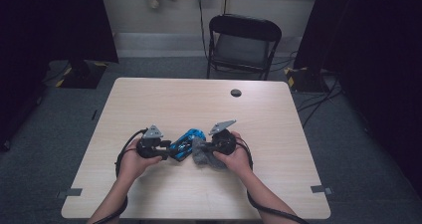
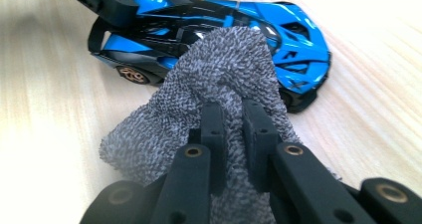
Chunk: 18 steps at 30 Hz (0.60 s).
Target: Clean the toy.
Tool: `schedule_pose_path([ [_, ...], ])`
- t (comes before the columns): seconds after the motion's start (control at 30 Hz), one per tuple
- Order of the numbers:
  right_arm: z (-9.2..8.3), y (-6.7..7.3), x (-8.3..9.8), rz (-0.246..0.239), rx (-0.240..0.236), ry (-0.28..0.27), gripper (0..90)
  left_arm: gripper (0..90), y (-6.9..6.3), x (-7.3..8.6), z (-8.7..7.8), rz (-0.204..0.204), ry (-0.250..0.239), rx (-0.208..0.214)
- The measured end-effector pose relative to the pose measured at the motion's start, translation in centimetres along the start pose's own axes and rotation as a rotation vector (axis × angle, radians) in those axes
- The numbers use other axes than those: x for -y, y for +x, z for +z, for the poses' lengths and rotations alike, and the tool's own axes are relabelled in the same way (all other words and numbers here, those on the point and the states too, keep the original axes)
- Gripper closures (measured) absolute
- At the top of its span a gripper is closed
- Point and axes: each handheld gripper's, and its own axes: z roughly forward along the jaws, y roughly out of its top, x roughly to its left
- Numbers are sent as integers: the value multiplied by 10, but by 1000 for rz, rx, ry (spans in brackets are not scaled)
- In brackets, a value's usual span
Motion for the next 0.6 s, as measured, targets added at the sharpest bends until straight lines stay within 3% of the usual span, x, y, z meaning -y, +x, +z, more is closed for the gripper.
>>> schedule_pose_path([
  [0.6,-4,-11,0,13,35,8,820,562,0,0,0,0,1,-3],
])
